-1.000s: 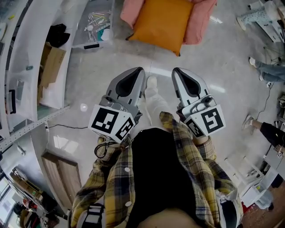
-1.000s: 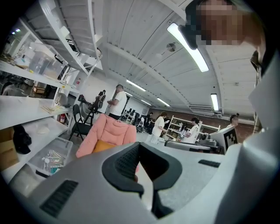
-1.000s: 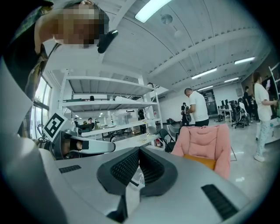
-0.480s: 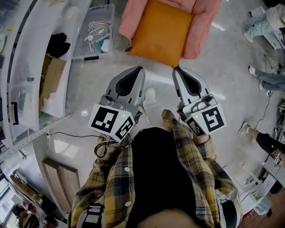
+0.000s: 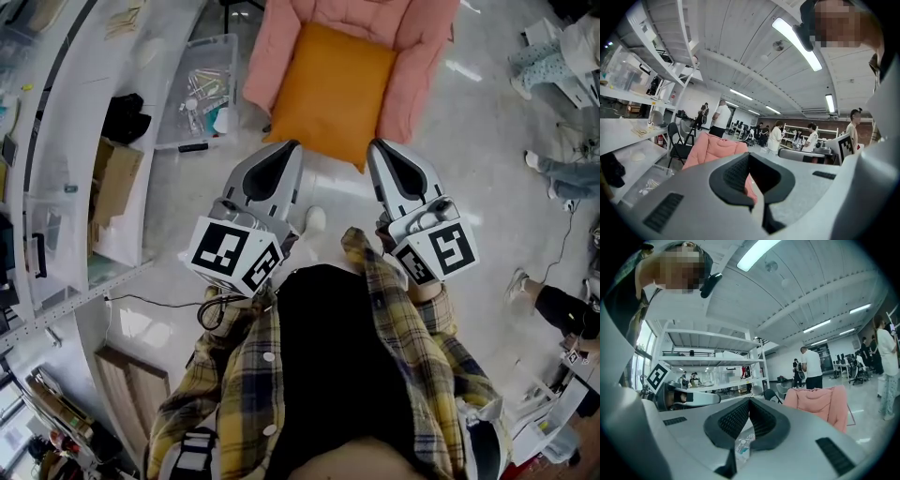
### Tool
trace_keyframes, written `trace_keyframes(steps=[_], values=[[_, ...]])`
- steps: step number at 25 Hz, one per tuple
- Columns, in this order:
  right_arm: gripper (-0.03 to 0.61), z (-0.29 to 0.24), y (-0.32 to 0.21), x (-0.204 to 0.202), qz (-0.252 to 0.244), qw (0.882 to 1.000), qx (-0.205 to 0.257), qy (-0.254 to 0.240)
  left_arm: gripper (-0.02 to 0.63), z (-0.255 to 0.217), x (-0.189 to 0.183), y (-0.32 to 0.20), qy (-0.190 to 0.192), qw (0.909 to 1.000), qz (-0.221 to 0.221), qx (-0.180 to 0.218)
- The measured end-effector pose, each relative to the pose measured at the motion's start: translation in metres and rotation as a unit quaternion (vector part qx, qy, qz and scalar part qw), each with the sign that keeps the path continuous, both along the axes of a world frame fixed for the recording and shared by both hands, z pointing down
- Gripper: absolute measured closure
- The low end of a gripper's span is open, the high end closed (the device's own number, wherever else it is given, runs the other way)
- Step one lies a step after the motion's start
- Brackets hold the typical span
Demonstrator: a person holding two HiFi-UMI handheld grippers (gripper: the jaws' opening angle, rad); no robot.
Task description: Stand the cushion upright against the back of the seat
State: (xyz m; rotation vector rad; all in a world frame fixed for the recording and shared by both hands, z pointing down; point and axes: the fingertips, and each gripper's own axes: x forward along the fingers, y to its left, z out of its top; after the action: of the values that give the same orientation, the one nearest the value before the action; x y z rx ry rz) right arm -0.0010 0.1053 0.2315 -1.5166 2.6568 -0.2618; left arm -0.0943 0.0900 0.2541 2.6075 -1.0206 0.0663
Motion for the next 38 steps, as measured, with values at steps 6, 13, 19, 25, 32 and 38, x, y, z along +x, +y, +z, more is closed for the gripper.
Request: trace_keyframes(steps=[6, 13, 19, 25, 32, 38], values=[[0.560, 0.007, -0.011, 0.011, 0.026, 1.000, -0.008, 0.010, 0.611, 0.004, 0.001, -0.021, -0.003, 1.0000, 0.008, -0.003], [0.560, 0.017, -0.044, 0.012, 0.064, 0.997, -0.025, 0.020, 0.611, 0.011, 0.003, -0.068, 0.004, 0.9993, 0.037, -0.010], [0.560, 0.017, -0.088, 0.006, 0.108, 0.993, -0.034, 0.027, 0.611, 0.010, 0.000, -0.122, 0.001, 0.9966, 0.082, -0.012], [0.560, 0.018, -0.140, 0.000, 0.152, 0.987, -0.039, 0.028, 0.611, 0.009, -0.009, -0.184, -0.003, 0.9932, 0.116, -0.014], [0.560, 0.031, -0.177, -0.012, 0.209, 0.975, -0.066, 0.020, 0.611, 0.024, -0.018, -0.234, -0.011, 0.9853, 0.167, -0.033], [0.560, 0.050, -0.183, -0.019, 0.245, 0.965, -0.090, 0.027, 0.611, 0.048, -0.015, -0.252, -0.022, 0.9760, 0.208, -0.059]])
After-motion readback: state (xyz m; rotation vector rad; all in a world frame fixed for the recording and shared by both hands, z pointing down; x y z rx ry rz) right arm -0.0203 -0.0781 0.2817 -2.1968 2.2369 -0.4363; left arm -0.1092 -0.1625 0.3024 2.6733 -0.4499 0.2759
